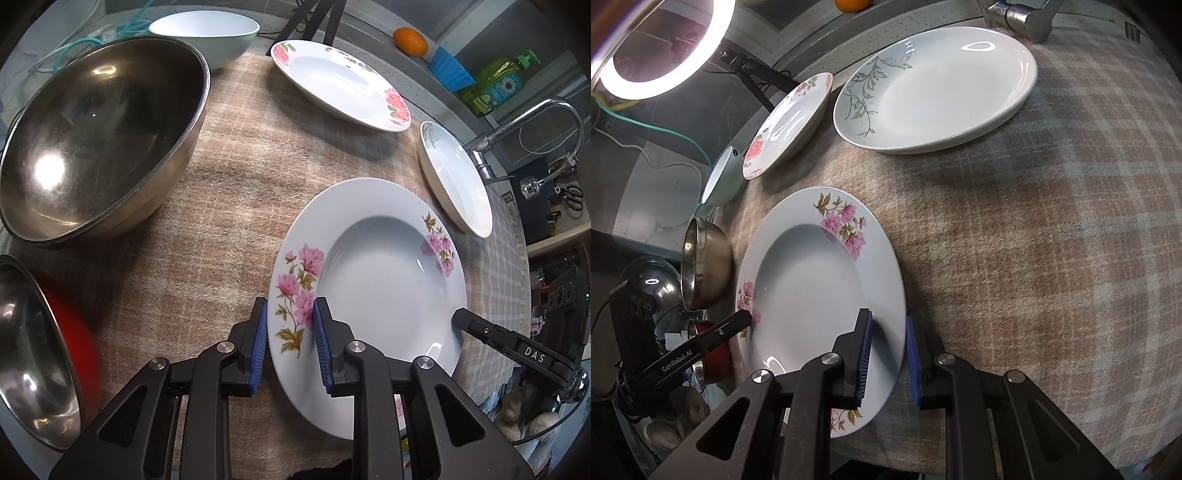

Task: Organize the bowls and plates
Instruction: 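Lift the pink-flowered deep plate off the cloth with the right tool, then carry the held deep plate toward the flat pink-flowered plate, then lower the deep plate onto the flat pink-flowered plate with the right tool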

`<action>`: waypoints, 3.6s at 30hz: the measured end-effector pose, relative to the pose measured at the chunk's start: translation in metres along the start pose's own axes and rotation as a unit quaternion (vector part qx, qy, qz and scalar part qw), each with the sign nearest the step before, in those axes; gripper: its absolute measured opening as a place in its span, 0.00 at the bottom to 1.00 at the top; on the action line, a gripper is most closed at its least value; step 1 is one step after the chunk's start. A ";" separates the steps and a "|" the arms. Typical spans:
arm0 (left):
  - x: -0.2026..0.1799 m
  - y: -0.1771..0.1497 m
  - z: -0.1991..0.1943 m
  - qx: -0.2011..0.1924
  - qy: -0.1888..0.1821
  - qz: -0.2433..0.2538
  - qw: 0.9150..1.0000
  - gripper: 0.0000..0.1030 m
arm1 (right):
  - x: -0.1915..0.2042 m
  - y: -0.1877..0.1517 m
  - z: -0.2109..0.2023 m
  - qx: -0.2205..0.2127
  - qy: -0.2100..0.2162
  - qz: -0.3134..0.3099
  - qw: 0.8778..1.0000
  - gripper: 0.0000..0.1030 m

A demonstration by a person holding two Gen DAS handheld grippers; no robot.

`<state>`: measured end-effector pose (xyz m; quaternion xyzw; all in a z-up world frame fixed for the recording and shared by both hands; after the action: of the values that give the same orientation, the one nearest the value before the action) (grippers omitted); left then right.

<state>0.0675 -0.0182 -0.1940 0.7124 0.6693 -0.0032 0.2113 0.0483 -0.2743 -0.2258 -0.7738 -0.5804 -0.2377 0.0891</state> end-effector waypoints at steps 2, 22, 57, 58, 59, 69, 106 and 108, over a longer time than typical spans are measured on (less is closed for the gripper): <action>0.000 0.001 -0.001 0.000 0.000 0.000 1.000 0.22 | 0.001 0.000 -0.002 -0.005 -0.003 -0.003 1.000 0.16; 0.001 0.021 -0.040 -0.040 0.004 0.010 0.999 0.22 | 0.015 0.019 -0.050 -0.076 -0.023 -0.066 0.995 0.28; 0.045 0.180 0.011 -0.028 -0.020 -0.108 0.994 0.22 | 0.105 0.222 0.031 0.009 0.046 -0.099 0.994 0.49; 0.047 0.181 0.015 -0.024 -0.020 -0.113 0.993 0.22 | 0.105 0.227 0.038 0.014 0.046 -0.095 0.994 0.49; 0.049 0.183 0.018 -0.020 -0.019 -0.116 0.993 0.22 | 0.104 0.230 0.045 0.019 0.045 -0.092 0.995 0.48; 0.053 0.191 0.038 -0.002 -0.007 -0.129 0.992 0.22 | 0.104 0.251 0.087 0.051 0.039 -0.077 0.995 0.32; 0.049 0.192 0.049 -0.006 0.009 -0.112 0.994 0.16 | 0.112 0.239 0.097 0.061 0.018 -0.081 0.995 0.12; 0.049 0.192 0.048 -0.007 0.006 -0.114 0.993 0.16 | 0.112 0.237 0.095 0.061 0.015 -0.082 0.995 0.11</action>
<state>0.2695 0.0107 -0.1945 0.6298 0.7474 -0.0181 0.2110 0.3208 -0.2124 -0.2232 -0.7128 -0.6541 -0.2202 0.1248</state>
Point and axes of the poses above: each gripper's, at about its wrist camera, not at the fingertips, and z roughly the way its jaws point, x to its left, y to its top, the point moved 2 cm from there along z, roughly the way its jaws point, and after that the axes turned 9 degrees about z, right-handed, at the moved point
